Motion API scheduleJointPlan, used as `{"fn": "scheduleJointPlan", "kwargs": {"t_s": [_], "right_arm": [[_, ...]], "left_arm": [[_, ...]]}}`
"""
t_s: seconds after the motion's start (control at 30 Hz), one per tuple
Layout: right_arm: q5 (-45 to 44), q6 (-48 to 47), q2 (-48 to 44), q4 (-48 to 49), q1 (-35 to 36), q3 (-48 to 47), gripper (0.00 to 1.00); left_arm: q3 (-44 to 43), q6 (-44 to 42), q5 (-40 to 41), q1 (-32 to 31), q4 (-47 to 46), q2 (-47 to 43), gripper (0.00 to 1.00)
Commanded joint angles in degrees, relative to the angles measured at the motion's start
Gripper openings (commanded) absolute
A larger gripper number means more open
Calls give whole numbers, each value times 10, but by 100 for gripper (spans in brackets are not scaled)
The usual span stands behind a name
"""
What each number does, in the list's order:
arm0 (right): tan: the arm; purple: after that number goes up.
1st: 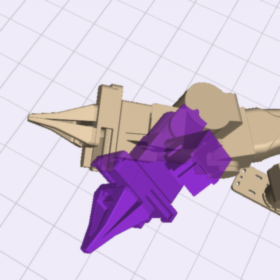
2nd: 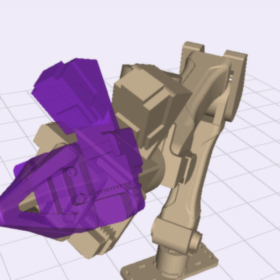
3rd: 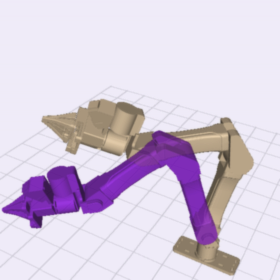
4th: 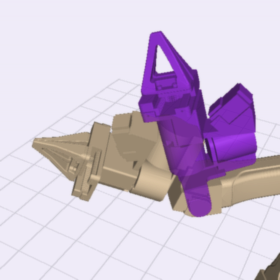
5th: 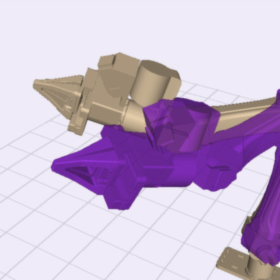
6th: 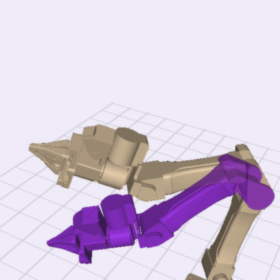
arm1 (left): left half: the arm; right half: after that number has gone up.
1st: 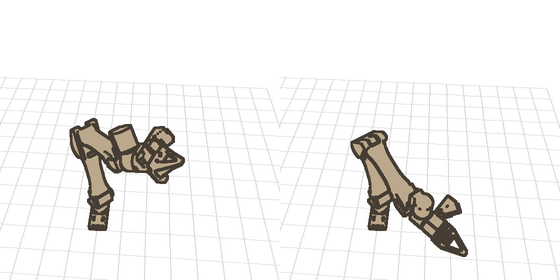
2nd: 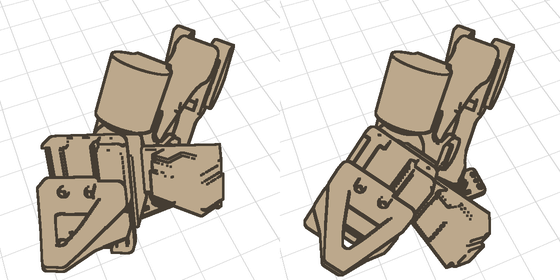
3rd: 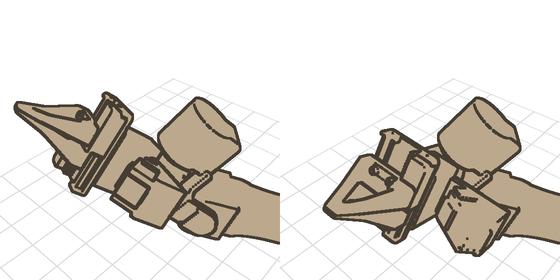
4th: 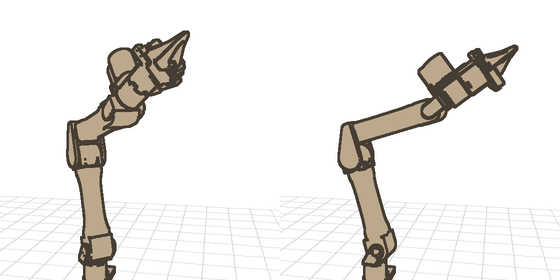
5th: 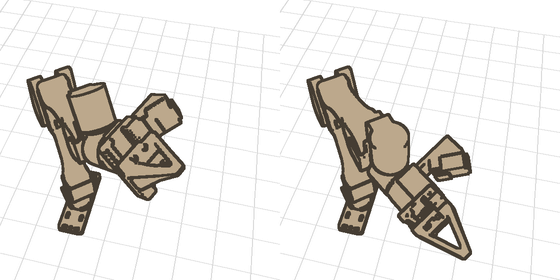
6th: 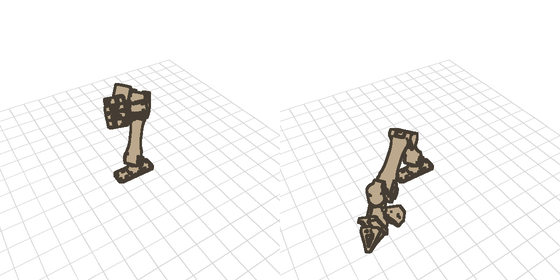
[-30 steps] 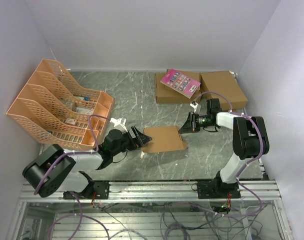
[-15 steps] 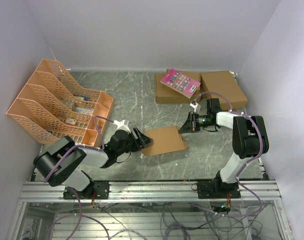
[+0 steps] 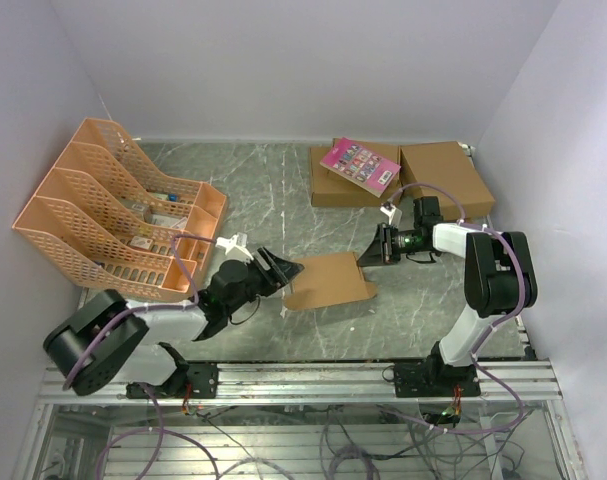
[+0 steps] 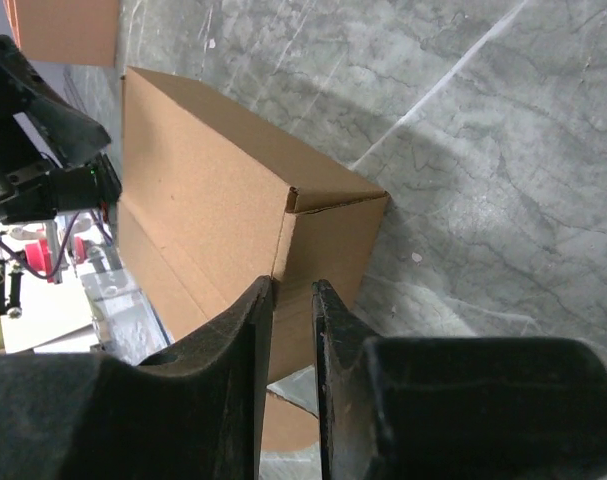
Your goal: Fold the paper box
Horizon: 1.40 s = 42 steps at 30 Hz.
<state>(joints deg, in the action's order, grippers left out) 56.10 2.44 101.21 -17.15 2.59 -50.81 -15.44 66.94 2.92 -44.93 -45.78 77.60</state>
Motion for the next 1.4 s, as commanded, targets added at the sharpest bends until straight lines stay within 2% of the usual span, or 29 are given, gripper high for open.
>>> {"fn": "scheduleJointPlan", "kwargs": {"t_s": [0.0,0.27,0.63,1.37], "right_arm": [[-75,-20,23,-9,0,3,20],[-75,-23,32,-16,-8,2,19],[-64,-20,36,-15,-22,5,19],[-65,-26,46,-24,-24,1,18]], "left_arm": [[18,-8,45,-5,40,-59,80],[42,-2,35,-6,37,-69,89],[33,3,5,-6,-57,11,90],[-1,11,8,-18,-125,90,89]]}}
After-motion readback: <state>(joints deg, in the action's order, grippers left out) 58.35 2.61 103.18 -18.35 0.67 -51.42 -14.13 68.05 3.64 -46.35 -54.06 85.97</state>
